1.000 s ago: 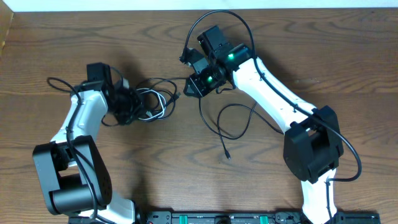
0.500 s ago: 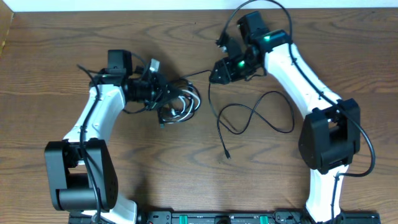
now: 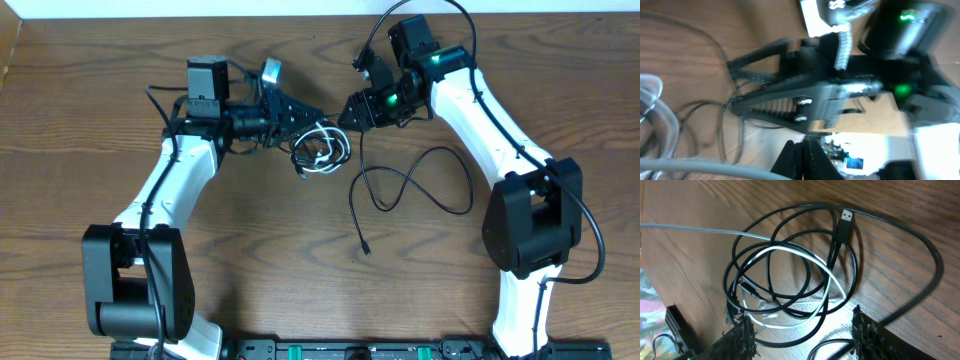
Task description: Untangle cables
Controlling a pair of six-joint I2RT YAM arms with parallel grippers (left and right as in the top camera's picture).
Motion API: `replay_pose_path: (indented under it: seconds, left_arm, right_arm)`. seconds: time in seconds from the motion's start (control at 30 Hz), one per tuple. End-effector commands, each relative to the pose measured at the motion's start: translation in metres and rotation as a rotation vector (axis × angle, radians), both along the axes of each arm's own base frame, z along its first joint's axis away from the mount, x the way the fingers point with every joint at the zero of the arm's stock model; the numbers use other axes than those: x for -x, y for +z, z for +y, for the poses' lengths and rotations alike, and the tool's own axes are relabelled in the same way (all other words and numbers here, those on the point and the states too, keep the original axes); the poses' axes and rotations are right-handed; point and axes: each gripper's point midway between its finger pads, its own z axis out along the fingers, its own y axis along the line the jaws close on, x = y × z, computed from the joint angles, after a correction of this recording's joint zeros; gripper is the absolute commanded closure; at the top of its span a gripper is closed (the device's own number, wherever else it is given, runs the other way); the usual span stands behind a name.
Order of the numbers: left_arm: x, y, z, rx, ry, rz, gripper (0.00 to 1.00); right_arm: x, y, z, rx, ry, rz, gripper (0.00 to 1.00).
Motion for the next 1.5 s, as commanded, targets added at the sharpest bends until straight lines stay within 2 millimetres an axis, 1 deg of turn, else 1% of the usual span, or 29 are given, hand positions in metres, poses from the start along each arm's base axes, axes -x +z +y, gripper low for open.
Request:
replay_pose_path:
  seconds: [0.0, 0.1, 0.3, 0.37, 0.43, 0.53, 0.6, 0.63, 0.67, 0.7, 0.73, 0.77, 0.8, 0.9, 0.93, 1.07, 1.17, 1.23, 1.33, 1.37, 1.4, 1.47]
  left_arm:
    - [0.011, 0.043, -0.005, 0.127, -0.094, 0.005, 0.92]
    - [0.009, 0.055, -0.006, 0.155, -0.112, -0.016, 0.93]
    - [0.005, 0.071, -0.007, 0.182, -0.108, -0.016, 0.93]
    - [0.006, 0.079, -0.008, 0.195, -0.121, -0.029, 0.93]
    - [0.007, 0.090, -0.009, 0.209, -0.139, -0.054, 0.92]
    - [0.012, 0.106, -0.009, 0.225, -0.168, -0.098, 0.93]
    - [0.016, 0.117, -0.009, 0.234, -0.184, -0.125, 0.92]
    - [0.017, 0.122, -0.009, 0.238, -0.187, -0.139, 0.93]
    - [0.019, 0.128, -0.009, 0.242, -0.190, -0.157, 0.93]
    - [0.020, 0.130, -0.008, 0.244, -0.190, -0.162, 0.93]
    - [0.021, 0.135, -0.007, 0.249, -0.188, -0.168, 0.92]
    - [0.021, 0.137, -0.006, 0.250, -0.186, -0.164, 0.93]
    - [0.021, 0.138, -0.004, 0.251, -0.182, -0.161, 0.93]
    - [0.019, 0.140, 0.002, 0.253, -0.168, -0.157, 0.93]
    - [0.018, 0.141, 0.006, 0.255, -0.155, -0.144, 0.93]
    - [0.017, 0.148, 0.016, 0.258, -0.128, -0.124, 0.93]
    - [0.019, 0.155, 0.024, 0.255, -0.113, -0.152, 0.93]
    - [0.021, 0.162, 0.030, 0.252, -0.098, -0.169, 0.93]
    - [0.023, 0.170, 0.040, 0.248, -0.073, -0.198, 0.93]
    - [0.024, 0.172, 0.043, 0.246, -0.066, -0.206, 0.92]
    - [0.024, 0.173, 0.049, 0.241, -0.057, -0.212, 0.93]
    - [0.023, 0.172, 0.053, 0.234, -0.052, -0.210, 0.93]
  right_arm:
    - [-0.002, -0.015, 0.003, 0.014, -0.016, 0.039, 0.41]
    - [-0.002, -0.029, 0.008, 0.017, -0.018, 0.069, 0.40]
    - [0.004, -0.061, 0.038, -0.006, 0.045, 0.086, 0.39]
    - [0.005, -0.072, 0.047, -0.005, 0.063, 0.083, 0.39]
    - [0.005, -0.090, 0.054, 0.024, 0.072, 0.072, 0.41]
    - [0.002, -0.115, 0.049, 0.128, 0.057, 0.049, 0.53]
    - [-0.002, -0.125, 0.038, 0.218, 0.034, 0.024, 0.65]
    - [-0.005, -0.128, 0.029, 0.271, 0.017, 0.010, 0.76]
    - [-0.009, -0.127, 0.020, 0.311, -0.001, -0.006, 0.82]
    - [-0.011, -0.127, 0.014, 0.335, -0.013, -0.013, 0.84]
    - [-0.015, -0.124, 0.002, 0.376, -0.036, -0.023, 0.89]
    - [-0.017, -0.123, -0.007, 0.403, -0.051, -0.024, 0.91]
    - [-0.019, -0.120, -0.015, 0.424, -0.065, -0.026, 0.91]
    - [-0.026, -0.114, -0.049, 0.511, -0.122, -0.031, 0.92]
    - [-0.030, -0.111, -0.073, 0.573, -0.161, -0.030, 0.91]
    - [-0.033, -0.113, -0.120, 0.677, -0.200, -0.002, 0.88]
    - [-0.030, -0.114, -0.131, 0.658, -0.176, 0.025, 0.83]
    - [-0.029, -0.114, -0.130, 0.614, -0.139, 0.035, 0.78]
    - [-0.028, -0.111, -0.122, 0.537, -0.079, 0.034, 0.65]
    - [-0.028, -0.106, -0.117, 0.505, -0.068, 0.028, 0.62]
    - [-0.032, -0.096, -0.111, 0.461, -0.067, 0.014, 0.60]
    - [-0.036, -0.077, -0.103, 0.409, -0.052, -0.023, 0.58]
